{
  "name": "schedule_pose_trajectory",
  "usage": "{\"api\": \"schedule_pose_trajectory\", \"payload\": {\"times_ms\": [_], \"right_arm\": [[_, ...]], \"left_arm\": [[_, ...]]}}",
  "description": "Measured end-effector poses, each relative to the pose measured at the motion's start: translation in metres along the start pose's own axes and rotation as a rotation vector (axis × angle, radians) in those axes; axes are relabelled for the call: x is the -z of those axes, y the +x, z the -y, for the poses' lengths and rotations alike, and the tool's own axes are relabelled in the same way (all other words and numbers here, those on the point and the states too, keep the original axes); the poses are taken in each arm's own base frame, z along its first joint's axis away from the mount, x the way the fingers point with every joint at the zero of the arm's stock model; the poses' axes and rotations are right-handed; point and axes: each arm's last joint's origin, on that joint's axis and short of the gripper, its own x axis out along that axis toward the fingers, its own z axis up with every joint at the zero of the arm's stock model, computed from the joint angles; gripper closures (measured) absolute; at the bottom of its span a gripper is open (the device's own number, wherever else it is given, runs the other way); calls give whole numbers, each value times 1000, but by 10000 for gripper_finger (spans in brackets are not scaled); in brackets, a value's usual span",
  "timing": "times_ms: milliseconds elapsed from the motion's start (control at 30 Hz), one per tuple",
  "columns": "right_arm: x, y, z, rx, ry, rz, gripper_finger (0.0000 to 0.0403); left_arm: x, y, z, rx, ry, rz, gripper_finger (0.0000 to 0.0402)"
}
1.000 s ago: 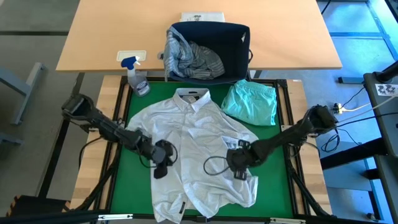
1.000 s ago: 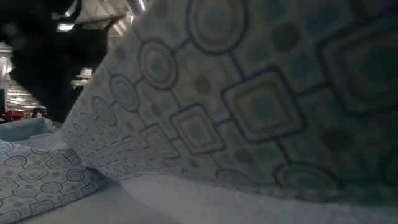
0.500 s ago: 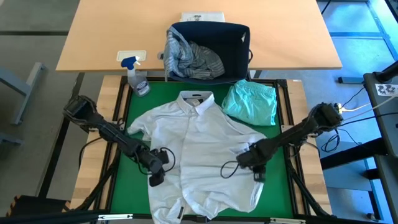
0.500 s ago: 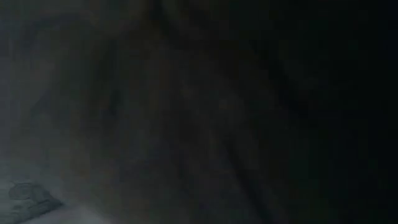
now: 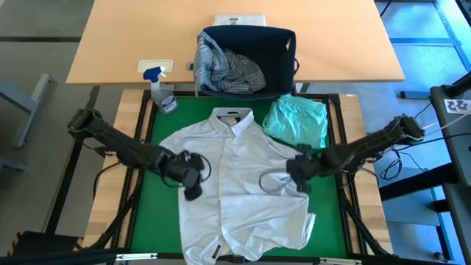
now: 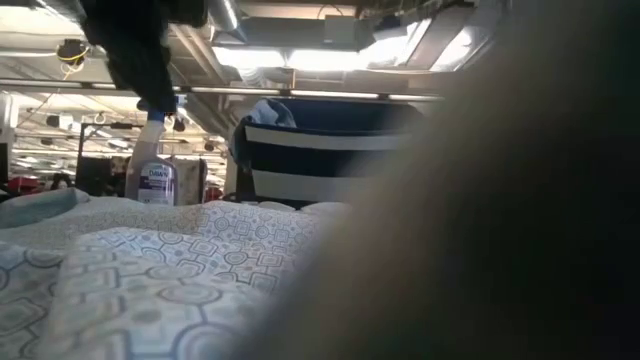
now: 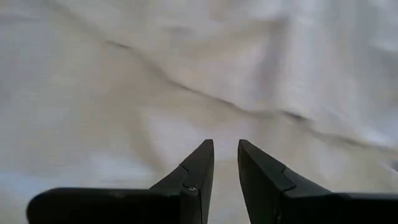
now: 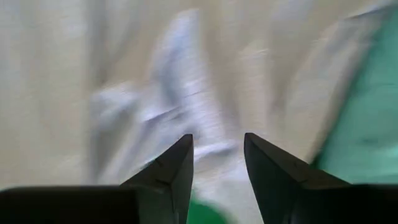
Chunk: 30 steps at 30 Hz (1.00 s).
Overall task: Fold laundry
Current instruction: Fold the white polo shirt
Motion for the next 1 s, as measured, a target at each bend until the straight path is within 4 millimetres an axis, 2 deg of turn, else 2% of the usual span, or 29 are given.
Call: {"api": "schedule_pose_trajectory", "payload": {"times_ms": [133,300,400,533,667,767,933,1000], "right_arm": [[-5,20,28,49,96,61,260],[0,60,59,-15,255,110,260],[9,80,73,-20,329,111,260],[24,95,89,19,374,32,260],[36,98,104,106,350,-69,260],[41,97,116,224,342,-101,260],[27,85,134,272,381,-62,260],[15,73,137,208,393,-38,260]], "left_arm": [[-6,4,-25,-200,-31,5,331],[-9,17,-68,-422,-106,-59,331],[-8,30,-93,-462,-118,-105,331],[5,55,-124,-393,-100,-189,331],[29,74,-148,-348,-119,-246,331],[36,78,-158,-340,-158,-252,331],[30,75,-160,-331,-84,-270,331],[20,71,-158,-315,-31,-271,331]]}}
